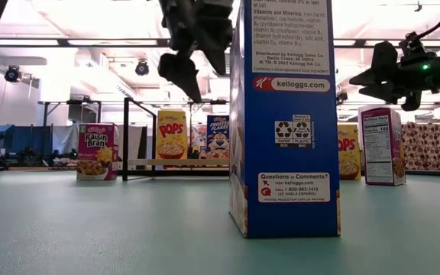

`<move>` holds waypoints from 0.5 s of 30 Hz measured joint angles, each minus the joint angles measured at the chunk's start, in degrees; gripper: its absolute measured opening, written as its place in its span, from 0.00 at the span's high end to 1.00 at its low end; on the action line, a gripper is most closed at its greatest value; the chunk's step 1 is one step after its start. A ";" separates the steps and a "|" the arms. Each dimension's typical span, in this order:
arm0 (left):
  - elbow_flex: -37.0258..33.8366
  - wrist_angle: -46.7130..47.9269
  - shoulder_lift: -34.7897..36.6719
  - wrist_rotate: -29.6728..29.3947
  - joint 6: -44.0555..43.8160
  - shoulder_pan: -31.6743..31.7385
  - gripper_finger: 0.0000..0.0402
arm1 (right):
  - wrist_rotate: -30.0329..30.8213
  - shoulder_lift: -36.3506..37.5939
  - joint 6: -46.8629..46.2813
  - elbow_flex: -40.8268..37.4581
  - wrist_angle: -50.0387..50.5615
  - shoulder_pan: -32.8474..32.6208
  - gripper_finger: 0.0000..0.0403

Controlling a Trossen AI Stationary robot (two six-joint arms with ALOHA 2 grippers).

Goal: Stack cereal on shelf
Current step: Put the left blue cereal box on the shelf aligned with the other blue cereal box

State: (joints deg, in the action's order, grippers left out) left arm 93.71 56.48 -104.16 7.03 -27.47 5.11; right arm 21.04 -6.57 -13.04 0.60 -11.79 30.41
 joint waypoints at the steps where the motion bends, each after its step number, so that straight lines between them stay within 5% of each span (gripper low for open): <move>1: -0.29 -0.11 0.00 -0.02 0.01 -1.14 0.01 | 0.00 0.02 0.00 0.00 0.00 -0.02 0.47; 15: -2.71 -7.52 -0.02 -12.58 -3.01 -19.57 0.01 | 0.00 0.00 0.00 -0.01 0.01 0.00 0.47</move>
State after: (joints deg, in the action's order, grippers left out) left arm 91.00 48.95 -104.18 -5.55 -30.48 -14.47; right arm 21.04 -6.57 -13.04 0.59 -11.78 30.41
